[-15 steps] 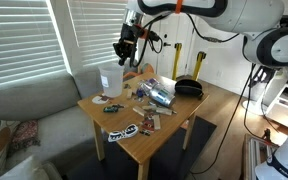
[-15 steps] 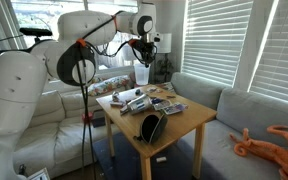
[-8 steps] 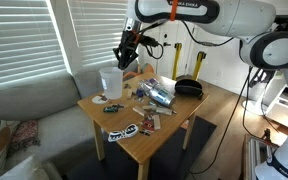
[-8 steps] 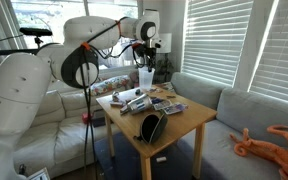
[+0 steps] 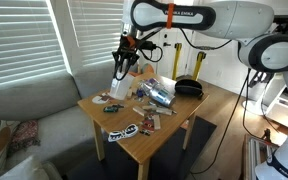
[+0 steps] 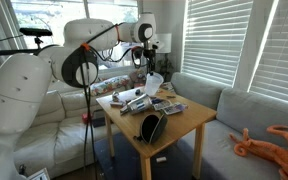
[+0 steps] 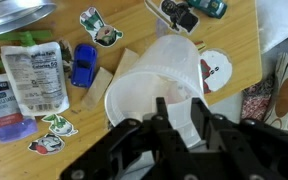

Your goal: Remove the silver cup from the clear cup

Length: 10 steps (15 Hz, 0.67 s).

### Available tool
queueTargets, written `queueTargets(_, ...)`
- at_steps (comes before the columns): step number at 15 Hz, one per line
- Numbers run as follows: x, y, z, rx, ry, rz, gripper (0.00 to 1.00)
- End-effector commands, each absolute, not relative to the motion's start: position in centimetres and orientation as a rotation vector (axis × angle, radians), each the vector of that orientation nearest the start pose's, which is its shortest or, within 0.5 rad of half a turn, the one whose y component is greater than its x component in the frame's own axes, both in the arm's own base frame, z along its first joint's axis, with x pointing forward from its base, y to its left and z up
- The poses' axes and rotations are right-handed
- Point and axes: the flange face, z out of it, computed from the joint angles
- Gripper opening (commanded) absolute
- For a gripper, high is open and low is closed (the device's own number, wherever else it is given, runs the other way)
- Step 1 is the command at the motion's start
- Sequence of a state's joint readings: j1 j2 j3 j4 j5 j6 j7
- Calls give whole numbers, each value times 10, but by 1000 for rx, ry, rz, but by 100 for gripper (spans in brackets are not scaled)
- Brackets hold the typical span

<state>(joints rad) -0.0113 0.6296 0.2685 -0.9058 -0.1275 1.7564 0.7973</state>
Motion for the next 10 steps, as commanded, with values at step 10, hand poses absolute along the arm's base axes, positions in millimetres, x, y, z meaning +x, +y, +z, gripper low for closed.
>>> queueTargets(10,701,134,663,-2816,539,-559,92)
